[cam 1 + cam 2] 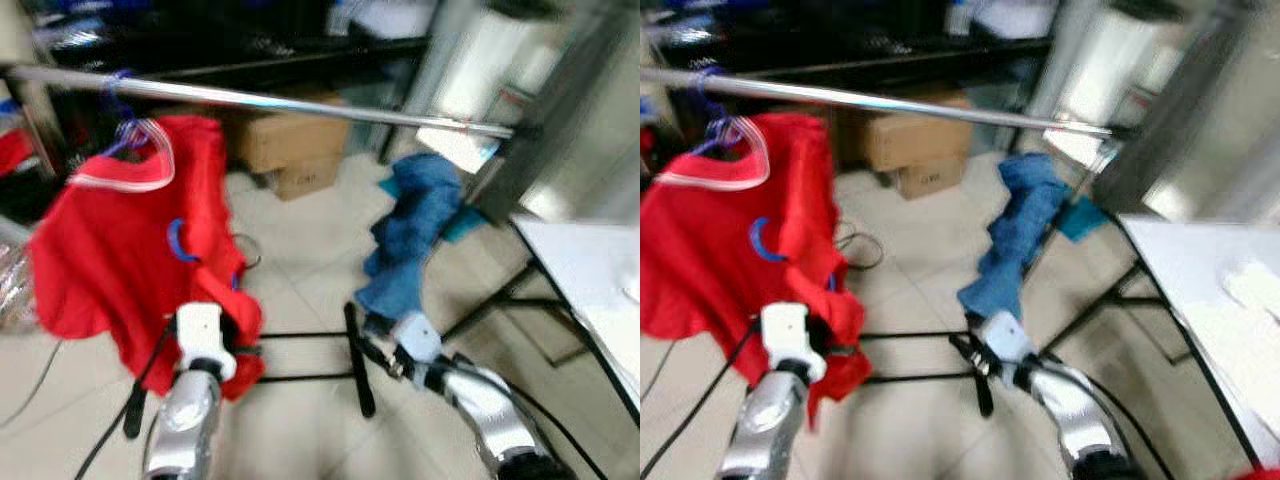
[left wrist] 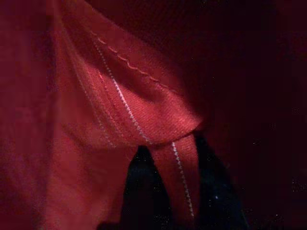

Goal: Hang hanger

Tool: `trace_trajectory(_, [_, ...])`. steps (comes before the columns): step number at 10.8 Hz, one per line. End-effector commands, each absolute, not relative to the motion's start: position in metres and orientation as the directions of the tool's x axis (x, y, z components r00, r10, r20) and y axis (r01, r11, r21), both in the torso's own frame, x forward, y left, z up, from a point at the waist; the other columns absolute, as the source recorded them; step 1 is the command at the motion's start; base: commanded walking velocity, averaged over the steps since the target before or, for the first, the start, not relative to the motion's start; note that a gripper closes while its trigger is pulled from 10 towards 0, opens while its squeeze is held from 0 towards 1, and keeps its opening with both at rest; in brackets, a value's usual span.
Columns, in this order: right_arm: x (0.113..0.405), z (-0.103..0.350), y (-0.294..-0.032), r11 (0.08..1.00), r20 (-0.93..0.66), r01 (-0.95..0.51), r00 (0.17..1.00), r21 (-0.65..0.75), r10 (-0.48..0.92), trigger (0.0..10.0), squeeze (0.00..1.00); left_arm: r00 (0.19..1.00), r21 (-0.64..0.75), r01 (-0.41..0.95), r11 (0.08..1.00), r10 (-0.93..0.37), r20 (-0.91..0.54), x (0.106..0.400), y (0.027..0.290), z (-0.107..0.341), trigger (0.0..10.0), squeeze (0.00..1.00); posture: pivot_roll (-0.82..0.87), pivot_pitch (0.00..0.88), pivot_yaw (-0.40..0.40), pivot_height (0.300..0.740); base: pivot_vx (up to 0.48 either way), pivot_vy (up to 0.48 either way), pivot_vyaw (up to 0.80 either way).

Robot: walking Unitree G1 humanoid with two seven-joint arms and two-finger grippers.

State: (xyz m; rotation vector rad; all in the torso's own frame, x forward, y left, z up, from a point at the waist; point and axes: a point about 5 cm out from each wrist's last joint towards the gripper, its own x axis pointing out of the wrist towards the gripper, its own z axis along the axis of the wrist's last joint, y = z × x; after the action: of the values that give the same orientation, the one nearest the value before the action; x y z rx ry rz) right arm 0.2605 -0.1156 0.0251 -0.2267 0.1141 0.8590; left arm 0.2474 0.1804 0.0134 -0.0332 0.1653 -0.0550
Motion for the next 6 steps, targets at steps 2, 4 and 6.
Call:
trace_trajectory(2, [0.2535,0.0167,-0.1344,0.662,-0.235,-0.735,0.676,-0.145,0.699,10.0,0.00,0.989,-0.049,0.090,0.995,-0.095,-0.116,0.2583,0.1661,0.0237,10.0,0.00,0.18,0.000,-0.144,0.740,0.446,0.000,0.00])
trace_trajectory(4, [0.2538,0.0170,-0.1338,0.663,-0.232,-0.735,0.676,-0.141,0.699,10.0,0.00,0.989,-0.045,0.095,0.994,-0.099,-0.110,0.2599,0.1655,0.0254,10.0,0.00,0.18,0.000,-0.144,0.740,0.446,0.000,0.00])
trace_trajectory(6, [0.2541,0.0172,-0.1343,0.667,-0.229,-0.732,0.679,-0.138,0.698,10.0,0.00,0.990,-0.043,0.096,0.994,-0.100,-0.103,0.2615,0.1649,0.0270,10.0,0.00,0.18,0.000,-0.146,0.740,0.446,0.000,0.00])
